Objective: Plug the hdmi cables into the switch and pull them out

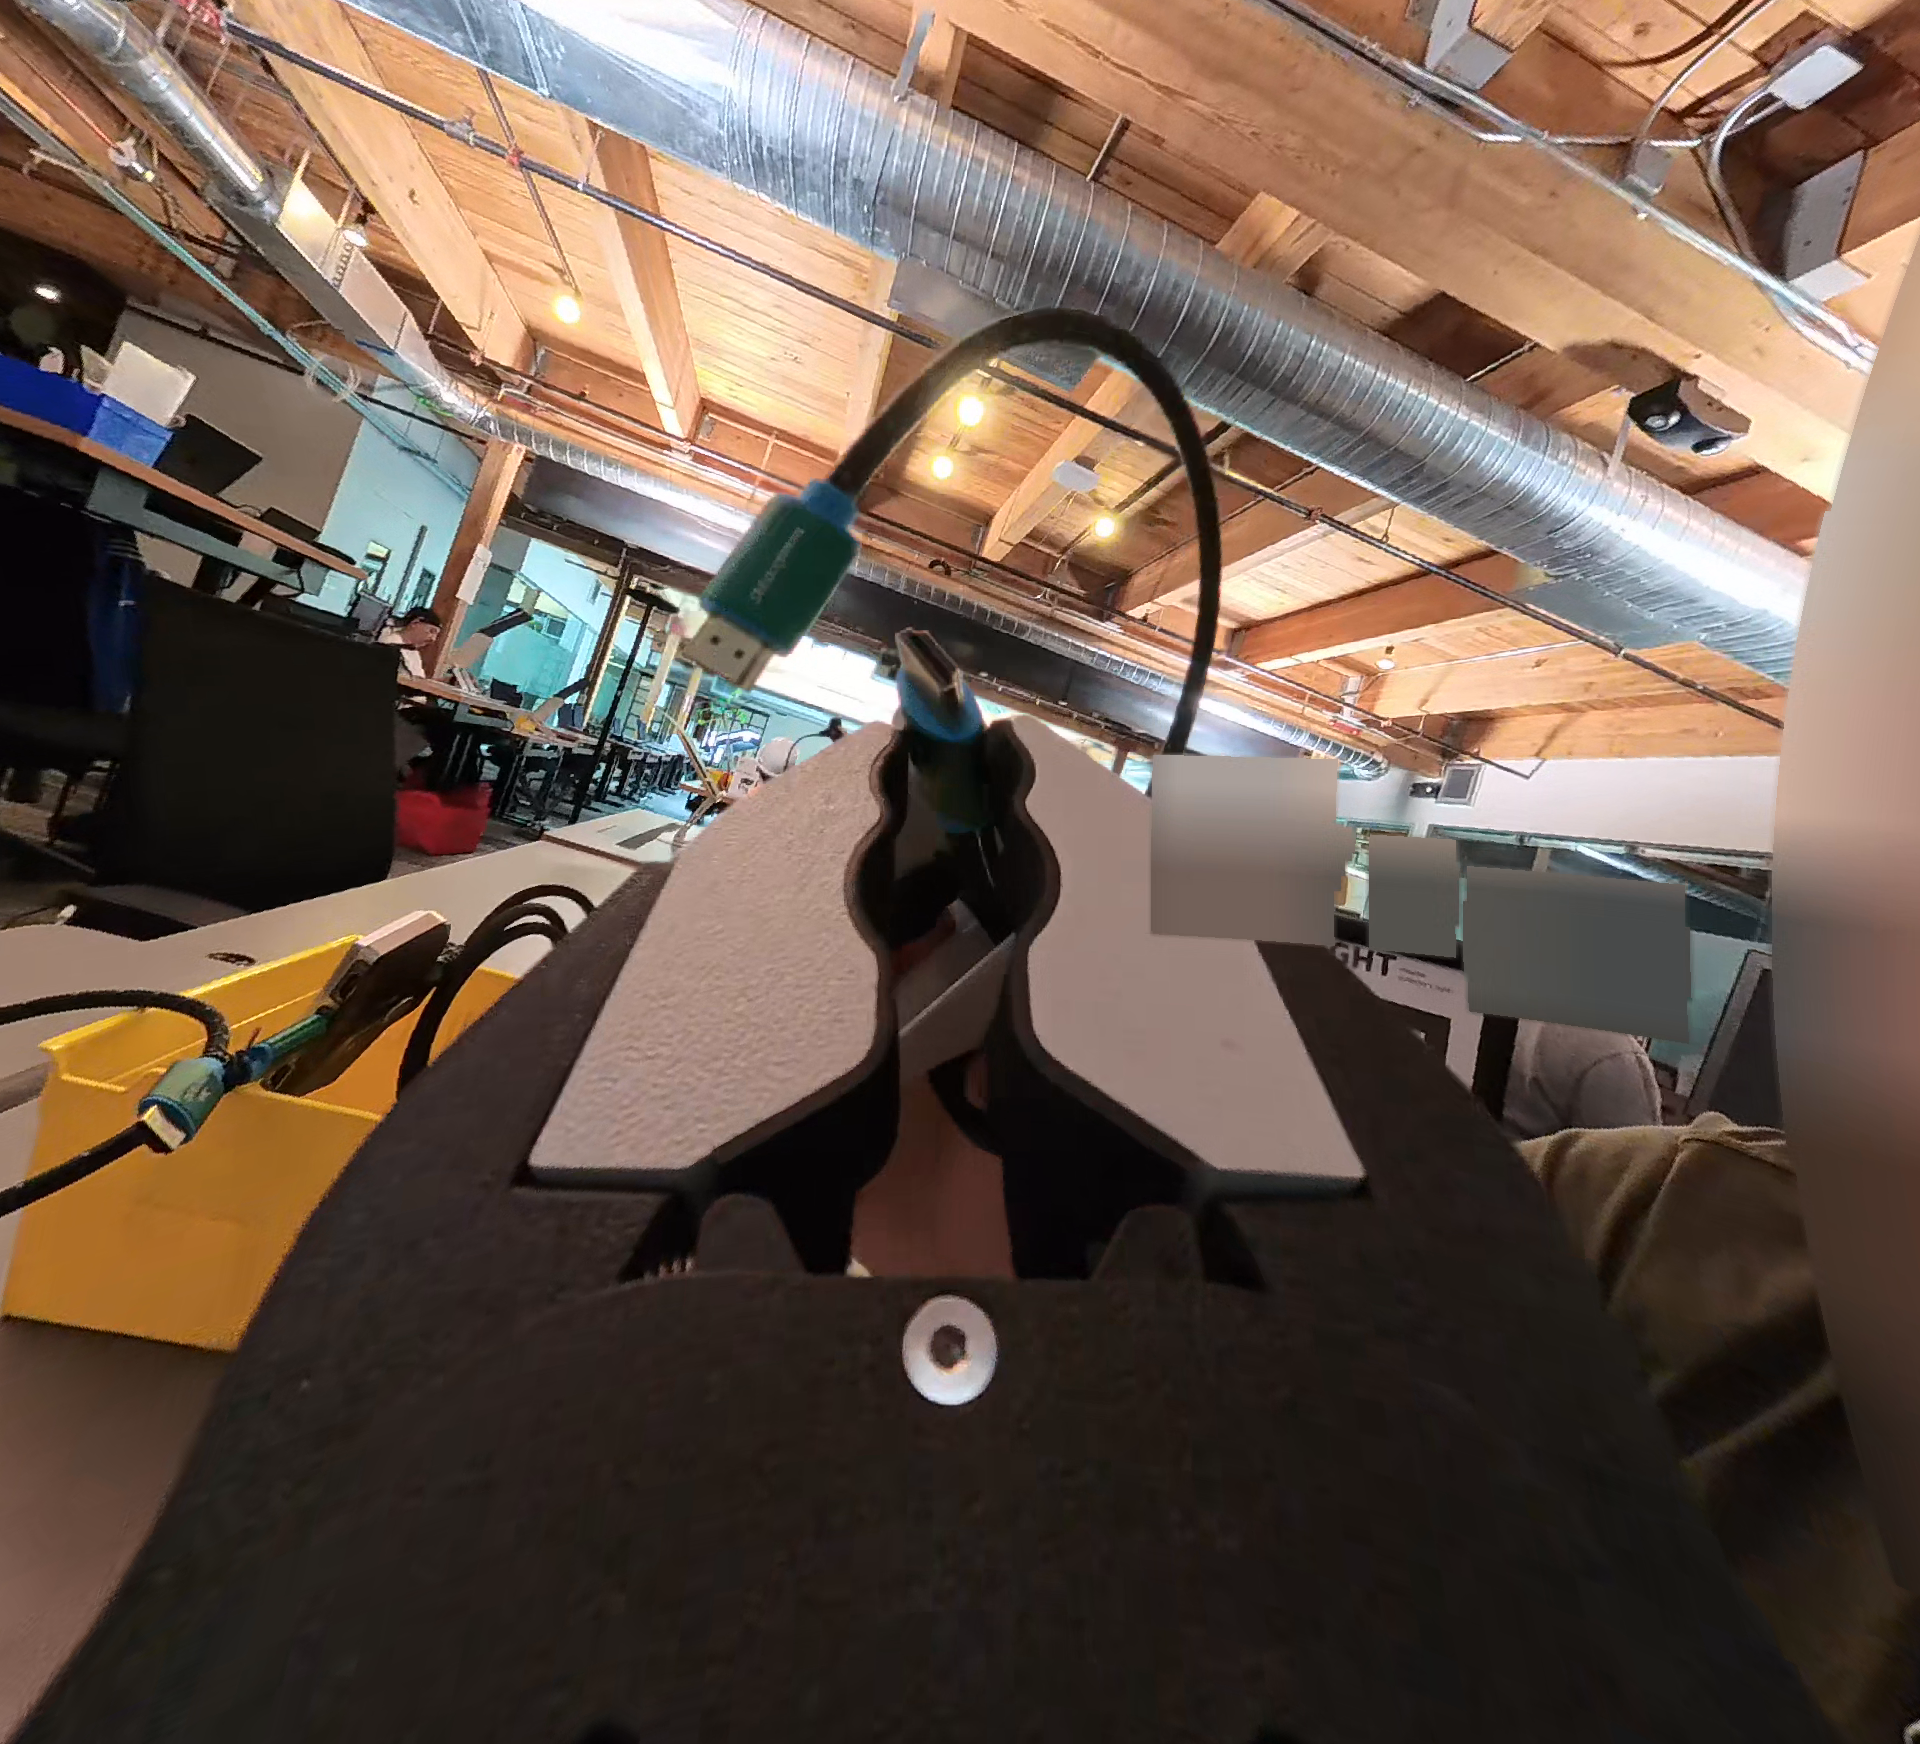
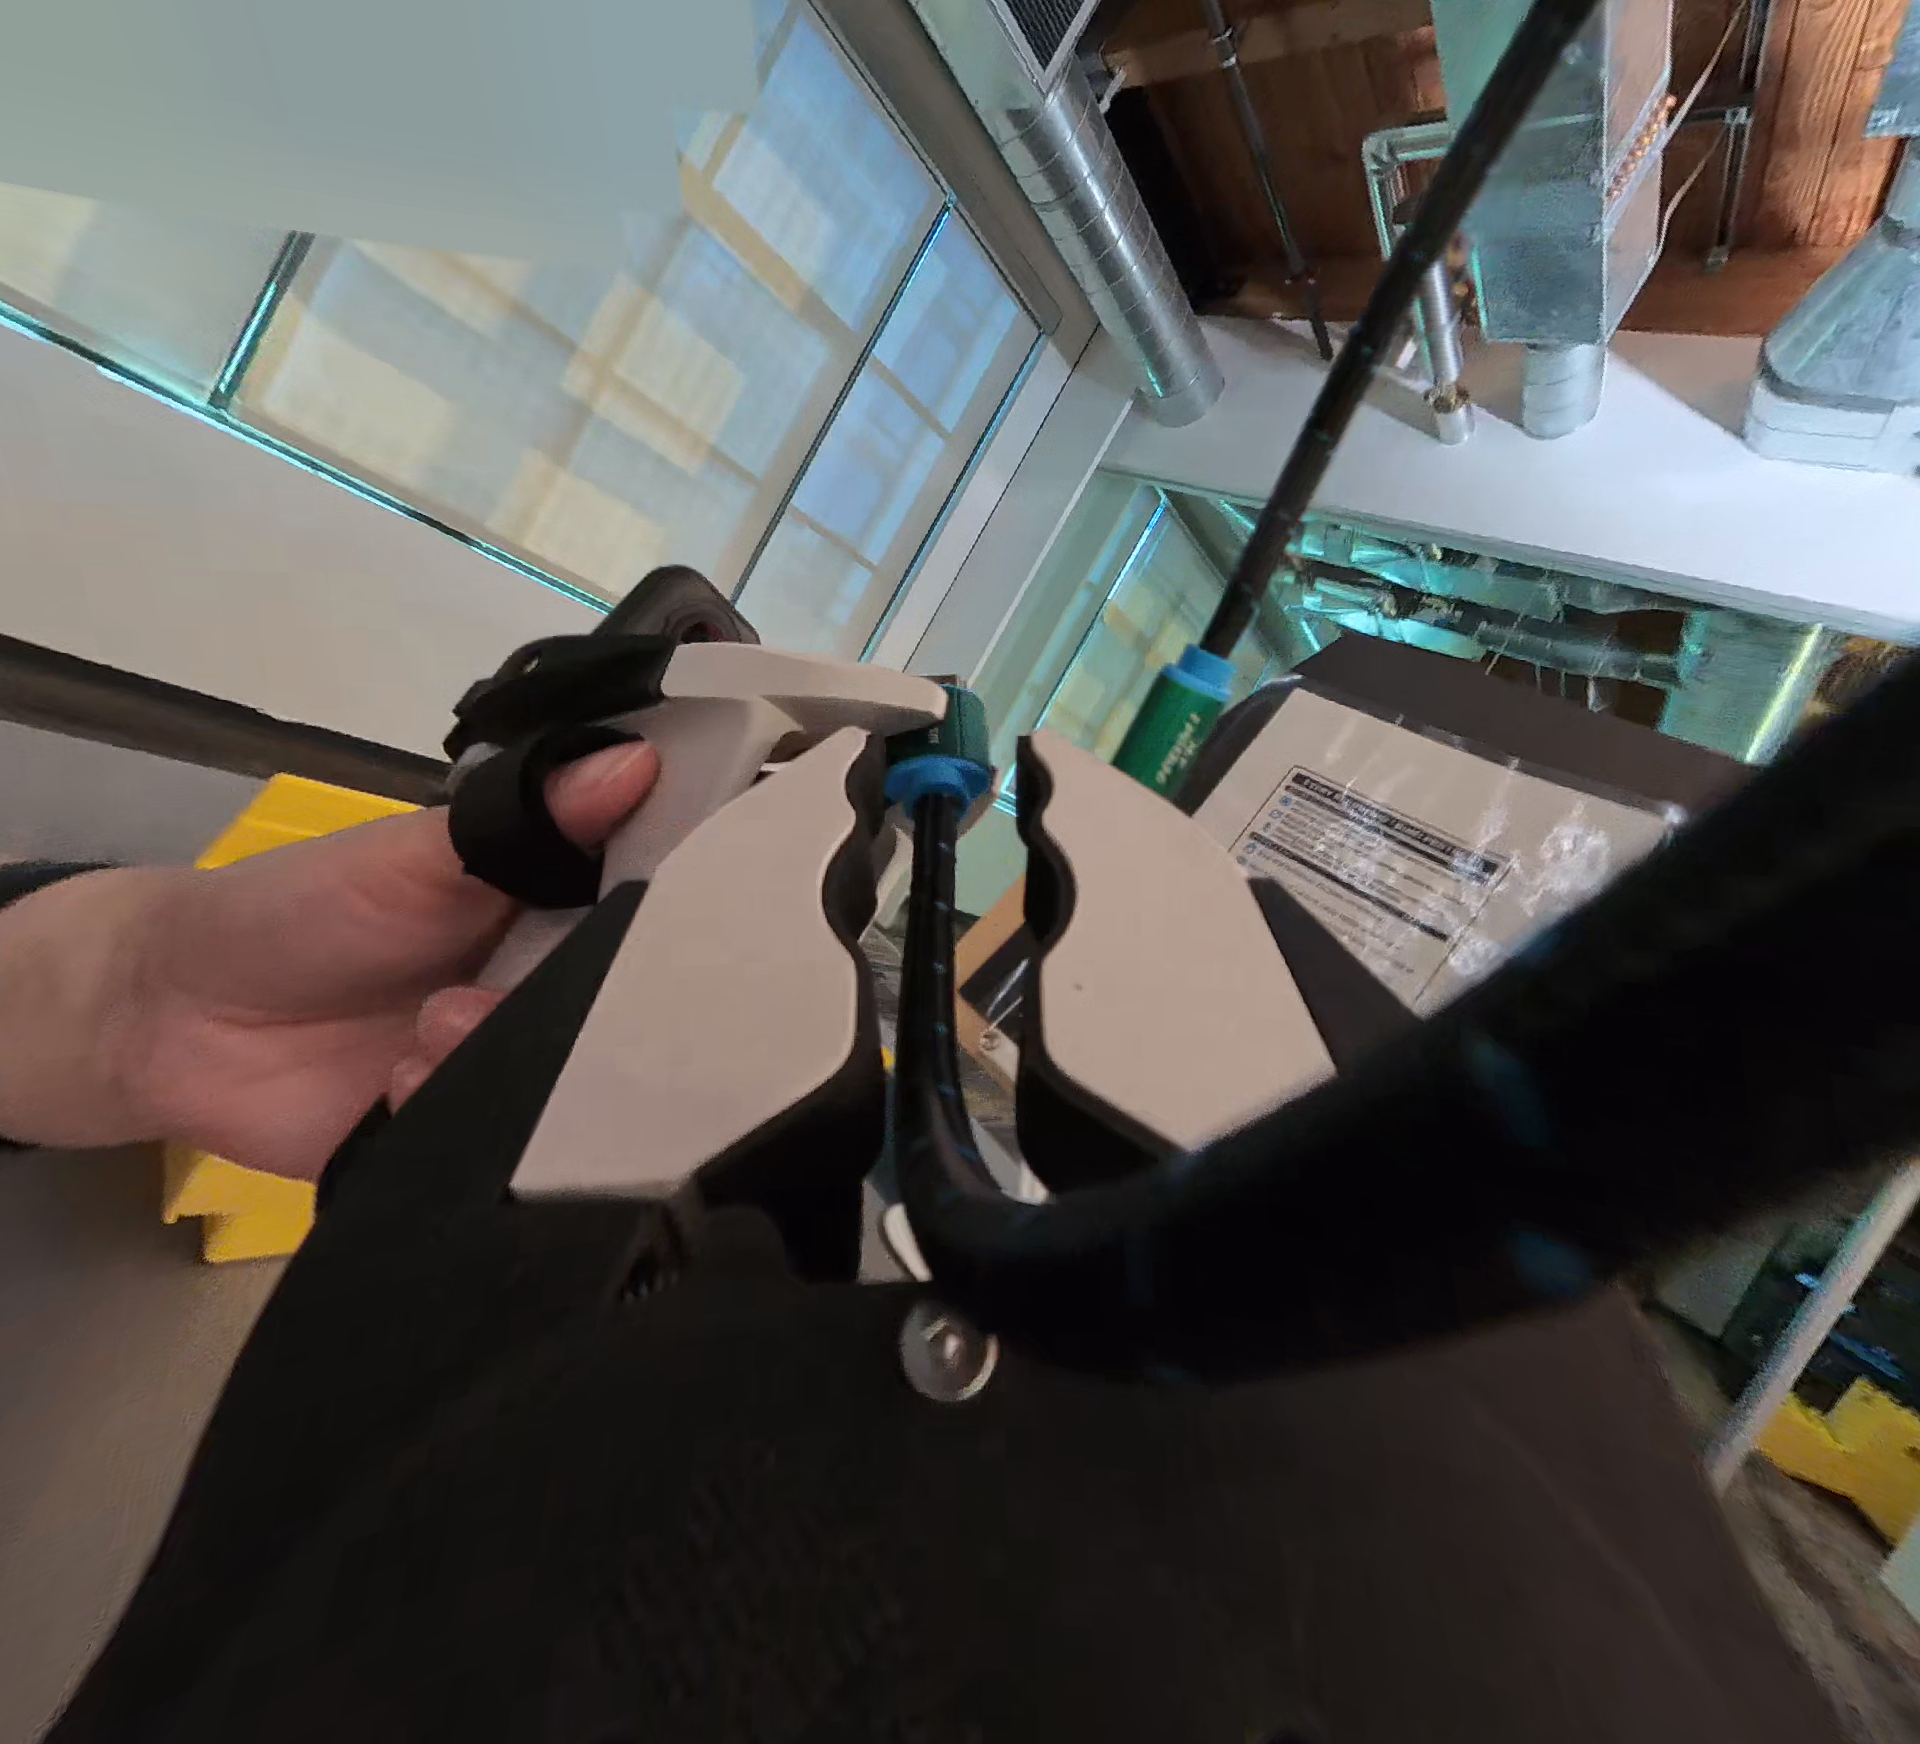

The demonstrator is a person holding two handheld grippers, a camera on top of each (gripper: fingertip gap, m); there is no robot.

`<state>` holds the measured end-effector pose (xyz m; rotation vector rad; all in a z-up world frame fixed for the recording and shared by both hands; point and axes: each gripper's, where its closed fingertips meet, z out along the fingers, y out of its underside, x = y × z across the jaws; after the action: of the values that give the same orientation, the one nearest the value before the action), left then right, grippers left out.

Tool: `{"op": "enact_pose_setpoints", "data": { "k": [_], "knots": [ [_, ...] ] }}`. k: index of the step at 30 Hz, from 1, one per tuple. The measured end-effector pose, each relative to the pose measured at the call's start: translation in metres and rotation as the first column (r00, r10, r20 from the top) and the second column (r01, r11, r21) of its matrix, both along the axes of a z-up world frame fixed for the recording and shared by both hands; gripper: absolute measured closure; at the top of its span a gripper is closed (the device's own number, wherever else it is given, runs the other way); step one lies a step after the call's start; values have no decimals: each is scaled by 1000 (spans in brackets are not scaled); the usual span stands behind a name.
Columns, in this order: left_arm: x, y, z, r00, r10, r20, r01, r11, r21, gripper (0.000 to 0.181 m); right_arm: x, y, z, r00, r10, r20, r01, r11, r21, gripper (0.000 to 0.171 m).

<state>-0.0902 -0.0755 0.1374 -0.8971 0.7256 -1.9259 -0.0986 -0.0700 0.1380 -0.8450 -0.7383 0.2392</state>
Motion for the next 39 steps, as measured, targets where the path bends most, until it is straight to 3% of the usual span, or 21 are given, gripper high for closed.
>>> {"op": "enact_pose_setpoints", "data": {
  "k": [1,6,11,15,24,29,34,39],
  "knots": [
    [0,-1,0,1000,-4,4,4,1000,-4,168,0,-1,0,1000,-16,19,15,1000,23,146],
    [-1,1,0,1000,-17,8,17,1000,-23,167,-4,0,-5,981,-121,154,103,988,117,146],
    [1,-5,1,1000,-21,9,21,1000,6,168,0,9,-9,980,-152,129,144,987,71,147],
    [6,-16,1,999,-41,6,41,999,21,168,1,-11,0,991,-110,74,95,979,182,150],
    [5,-9,-2,999,-49,4,49,999,-10,168,1,-4,-4,981,-139,136,122,984,129,150],
    [4,-6,1,995,-49,-90,52,998,30,162,5,-7,0,969,-146,201,112,979,170,150],
    [9,-8,-7,971,6,-239,20,994,106,168,7,-5,-4,942,-185,278,125,967,221,150],
    [10,-4,-7,976,-44,-214,45,999,1,170,9,-1,-5,950,-206,235,157,965,209,149]
  ]
}}
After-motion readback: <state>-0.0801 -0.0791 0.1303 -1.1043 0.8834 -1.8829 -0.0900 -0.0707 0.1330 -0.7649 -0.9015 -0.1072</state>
